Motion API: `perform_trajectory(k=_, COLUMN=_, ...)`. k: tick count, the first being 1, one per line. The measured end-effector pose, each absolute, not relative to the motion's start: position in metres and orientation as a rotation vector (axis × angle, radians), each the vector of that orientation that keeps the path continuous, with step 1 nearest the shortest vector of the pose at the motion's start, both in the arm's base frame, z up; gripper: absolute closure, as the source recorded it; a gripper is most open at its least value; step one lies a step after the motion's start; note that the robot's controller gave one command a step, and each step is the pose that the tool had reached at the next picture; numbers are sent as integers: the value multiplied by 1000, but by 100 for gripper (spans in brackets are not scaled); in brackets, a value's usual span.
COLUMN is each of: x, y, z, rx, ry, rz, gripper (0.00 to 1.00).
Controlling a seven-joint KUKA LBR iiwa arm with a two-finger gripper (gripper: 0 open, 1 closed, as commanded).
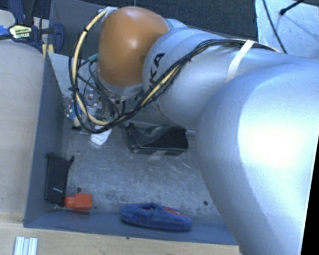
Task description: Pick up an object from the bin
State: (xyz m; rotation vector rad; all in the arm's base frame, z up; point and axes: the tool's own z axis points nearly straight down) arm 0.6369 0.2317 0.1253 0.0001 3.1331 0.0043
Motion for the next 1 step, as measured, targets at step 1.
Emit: perform_trajectory(k=1, x=640, y=232, z=199, rx=1, ry=3130, rz=6, gripper=100)
